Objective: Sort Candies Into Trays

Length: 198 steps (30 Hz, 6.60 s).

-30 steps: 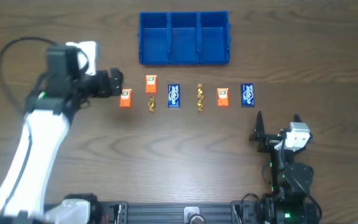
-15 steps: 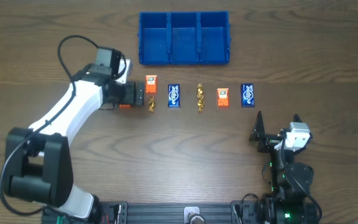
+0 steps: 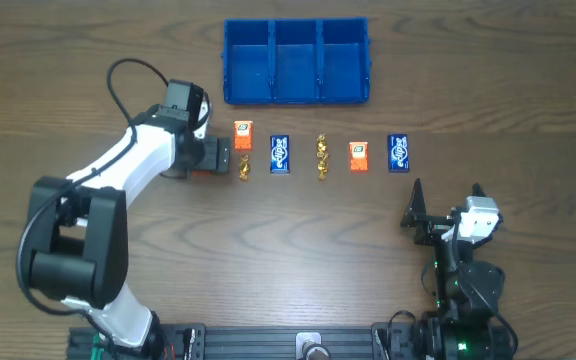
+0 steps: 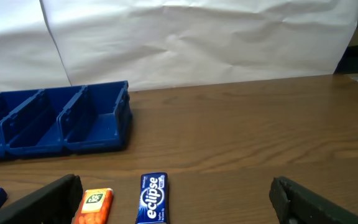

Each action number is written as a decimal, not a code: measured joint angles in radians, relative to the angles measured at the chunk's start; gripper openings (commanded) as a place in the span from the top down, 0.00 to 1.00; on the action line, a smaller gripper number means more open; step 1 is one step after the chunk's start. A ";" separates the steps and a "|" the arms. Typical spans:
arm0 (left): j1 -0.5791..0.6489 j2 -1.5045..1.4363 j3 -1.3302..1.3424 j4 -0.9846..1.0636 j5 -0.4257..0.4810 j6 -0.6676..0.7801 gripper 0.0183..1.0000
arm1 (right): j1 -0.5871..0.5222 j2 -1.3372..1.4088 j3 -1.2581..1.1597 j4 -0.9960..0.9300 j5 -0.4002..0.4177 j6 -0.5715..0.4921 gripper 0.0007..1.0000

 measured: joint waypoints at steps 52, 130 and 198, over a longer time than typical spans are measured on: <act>-0.151 0.455 1.094 -0.401 -0.139 -0.191 0.70 | 0.000 0.000 0.000 0.000 0.000 0.000 0.00; -0.216 0.206 0.292 -0.100 -0.138 -0.364 0.35 | 0.000 0.000 0.000 0.000 0.000 0.000 0.00; -0.198 0.341 0.858 -0.272 -0.140 -0.262 0.00 | 0.000 0.000 0.000 0.000 0.000 0.000 0.00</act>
